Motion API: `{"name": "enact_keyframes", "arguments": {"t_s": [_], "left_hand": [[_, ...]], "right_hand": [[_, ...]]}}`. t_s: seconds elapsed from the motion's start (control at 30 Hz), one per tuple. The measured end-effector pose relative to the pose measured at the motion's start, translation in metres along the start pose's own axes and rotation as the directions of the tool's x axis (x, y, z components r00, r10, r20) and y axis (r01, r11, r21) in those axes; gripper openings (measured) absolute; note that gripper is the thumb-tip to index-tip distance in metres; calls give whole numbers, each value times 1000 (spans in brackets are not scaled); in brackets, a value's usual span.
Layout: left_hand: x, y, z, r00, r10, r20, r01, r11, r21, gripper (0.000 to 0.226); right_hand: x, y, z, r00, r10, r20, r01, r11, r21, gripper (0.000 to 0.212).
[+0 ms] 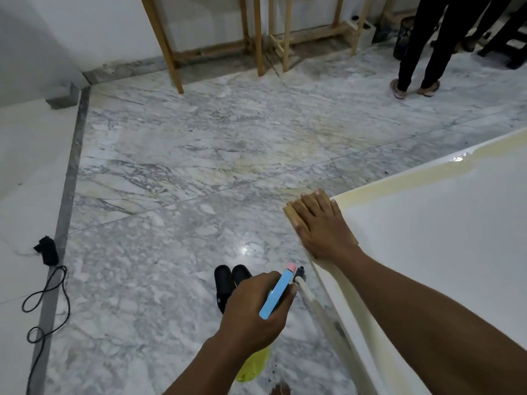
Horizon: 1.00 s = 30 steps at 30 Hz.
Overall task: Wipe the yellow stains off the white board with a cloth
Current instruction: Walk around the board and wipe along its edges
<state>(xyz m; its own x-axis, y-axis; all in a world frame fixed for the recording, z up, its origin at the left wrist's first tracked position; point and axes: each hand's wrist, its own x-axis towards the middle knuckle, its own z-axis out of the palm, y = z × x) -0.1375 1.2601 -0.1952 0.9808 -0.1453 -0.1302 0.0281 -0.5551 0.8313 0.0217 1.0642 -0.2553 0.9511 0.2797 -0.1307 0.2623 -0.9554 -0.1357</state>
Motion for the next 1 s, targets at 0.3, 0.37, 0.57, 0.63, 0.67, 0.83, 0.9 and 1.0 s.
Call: {"name": "enact_keyframes", "arguments": {"t_s": [0.3, 0.37, 0.57, 0.63, 0.67, 0.83, 0.9, 1.0], "left_hand": [[0, -2, 20, 1000, 1, 24, -2, 998, 57, 43], [-3, 2, 25, 1000, -3, 28, 1, 998, 65, 43], [-25, 14, 46, 999, 25, 29, -27, 996, 79, 40], [-39, 19, 55, 999, 33, 32, -35, 996, 81, 40], [-44, 18, 58, 999, 31, 33, -33, 996, 78, 40], [-98, 34, 84, 998, 64, 22, -66, 994, 91, 40], [-123, 40, 96, 998, 62, 19, -64, 992, 105, 40], [-166, 52, 118, 997, 63, 34, -66, 993, 96, 38]], "right_hand": [[-31, -7, 21, 997, 40, -64, -37, 998, 42, 63], [-46, -7, 24, 996, 28, -82, -25, 999, 46, 64], [-92, -1, 31, 994, -1, -111, 4, 1000, 28, 65], [-114, 2, 33, 994, -7, -113, 11, 999, 35, 65], [-122, 3, 35, 993, -14, -116, 18, 999, 34, 65], [-201, 12, 41, 991, -5, -134, 9, 999, 31, 66], [-240, 16, 45, 990, -4, -138, 7, 1000, 20, 66], [-309, 23, 52, 992, 5, -124, -4, 1000, 10, 69]]}}
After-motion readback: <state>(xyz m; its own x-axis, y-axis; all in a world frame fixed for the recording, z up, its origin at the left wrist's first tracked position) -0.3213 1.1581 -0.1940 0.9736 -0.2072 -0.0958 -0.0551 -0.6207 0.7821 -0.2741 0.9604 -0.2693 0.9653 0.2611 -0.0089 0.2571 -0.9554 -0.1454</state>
